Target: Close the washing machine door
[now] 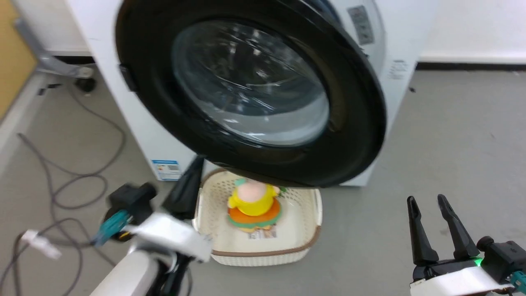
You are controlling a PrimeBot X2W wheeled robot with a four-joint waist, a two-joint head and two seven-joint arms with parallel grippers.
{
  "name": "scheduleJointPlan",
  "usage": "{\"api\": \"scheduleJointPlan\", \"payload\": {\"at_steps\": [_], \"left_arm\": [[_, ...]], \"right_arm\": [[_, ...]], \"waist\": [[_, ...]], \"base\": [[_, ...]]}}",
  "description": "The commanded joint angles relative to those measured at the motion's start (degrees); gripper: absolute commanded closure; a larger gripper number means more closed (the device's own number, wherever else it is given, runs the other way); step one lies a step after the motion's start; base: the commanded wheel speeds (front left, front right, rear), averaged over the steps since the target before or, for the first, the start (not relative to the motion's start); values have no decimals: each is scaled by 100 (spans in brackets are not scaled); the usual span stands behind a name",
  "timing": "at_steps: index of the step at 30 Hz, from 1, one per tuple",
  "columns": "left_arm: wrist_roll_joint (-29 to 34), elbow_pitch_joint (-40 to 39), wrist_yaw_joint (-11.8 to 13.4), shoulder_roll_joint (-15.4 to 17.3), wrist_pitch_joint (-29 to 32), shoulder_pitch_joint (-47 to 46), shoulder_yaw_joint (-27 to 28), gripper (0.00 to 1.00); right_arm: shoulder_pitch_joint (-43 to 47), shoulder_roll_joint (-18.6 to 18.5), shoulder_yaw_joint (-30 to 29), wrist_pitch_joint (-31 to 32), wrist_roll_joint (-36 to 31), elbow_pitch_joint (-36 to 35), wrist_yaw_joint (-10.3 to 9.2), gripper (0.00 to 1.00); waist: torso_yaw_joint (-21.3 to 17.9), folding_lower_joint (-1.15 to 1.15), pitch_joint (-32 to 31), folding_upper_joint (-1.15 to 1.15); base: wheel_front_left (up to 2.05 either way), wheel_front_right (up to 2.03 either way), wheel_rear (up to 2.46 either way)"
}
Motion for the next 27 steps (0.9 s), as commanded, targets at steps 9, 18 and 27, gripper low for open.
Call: {"api": "scheduleJointPlan", "payload": {"at_steps": [9,18,27], "left_arm": [[1216,-985,341,-419,-27,1655,1457,100],[2163,-901,352,-649,-28,2216,1613,0],[2779,-809,360,-843,-28,2410,1594,0]], "right_arm": [[188,-77,85,-26,-19,-62,5,0],[238,-110,122,-26,-43,-38,5,0],[279,-70,181,-26,-7,-8,5,22]], "waist": [[441,0,-306,0],[469,0,-366,0],[579,0,-314,0]], "base": [[0,0,0],[0,0,0],[0,0,0]]}}
